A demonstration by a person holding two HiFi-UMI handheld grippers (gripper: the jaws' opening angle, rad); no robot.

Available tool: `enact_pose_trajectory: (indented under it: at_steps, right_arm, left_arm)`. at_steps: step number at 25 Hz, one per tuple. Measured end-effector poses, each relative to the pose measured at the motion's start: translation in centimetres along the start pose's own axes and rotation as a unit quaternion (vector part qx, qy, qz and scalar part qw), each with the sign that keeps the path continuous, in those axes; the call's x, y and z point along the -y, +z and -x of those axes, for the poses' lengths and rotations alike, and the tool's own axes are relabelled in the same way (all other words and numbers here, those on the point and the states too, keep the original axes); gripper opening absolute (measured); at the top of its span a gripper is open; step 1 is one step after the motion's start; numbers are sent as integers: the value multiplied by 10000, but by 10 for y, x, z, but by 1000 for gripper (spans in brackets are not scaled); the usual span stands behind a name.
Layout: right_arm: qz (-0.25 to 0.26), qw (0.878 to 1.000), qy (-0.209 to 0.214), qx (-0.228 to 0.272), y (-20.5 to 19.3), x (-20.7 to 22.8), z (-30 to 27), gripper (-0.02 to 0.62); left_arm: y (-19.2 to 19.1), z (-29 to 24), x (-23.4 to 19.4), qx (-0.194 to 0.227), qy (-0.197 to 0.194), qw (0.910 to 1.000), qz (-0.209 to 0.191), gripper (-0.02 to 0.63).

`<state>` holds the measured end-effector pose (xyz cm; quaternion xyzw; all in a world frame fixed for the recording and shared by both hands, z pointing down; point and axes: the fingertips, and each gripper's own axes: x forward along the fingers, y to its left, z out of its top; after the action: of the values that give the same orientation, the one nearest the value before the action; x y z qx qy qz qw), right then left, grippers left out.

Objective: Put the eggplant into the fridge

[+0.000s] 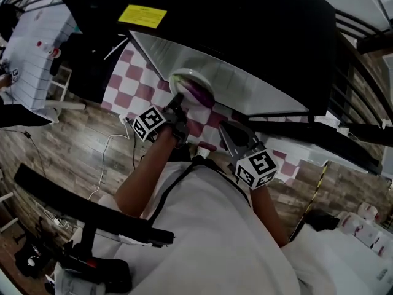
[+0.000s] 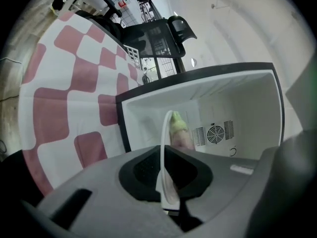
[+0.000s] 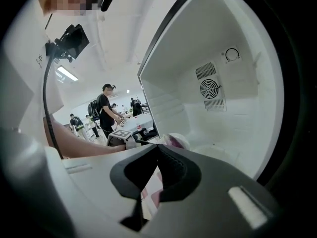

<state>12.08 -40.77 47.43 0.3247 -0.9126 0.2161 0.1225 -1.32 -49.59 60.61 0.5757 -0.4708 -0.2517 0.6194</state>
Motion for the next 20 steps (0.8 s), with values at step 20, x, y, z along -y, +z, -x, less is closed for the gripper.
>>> enact_pose_trajectory:
  at_steps: [20]
  right_arm:
    - [3,9983,-533,-234,17,30,-40,6]
  left_arm:
    - [41,-112,-11,154,66,9997,-156,23]
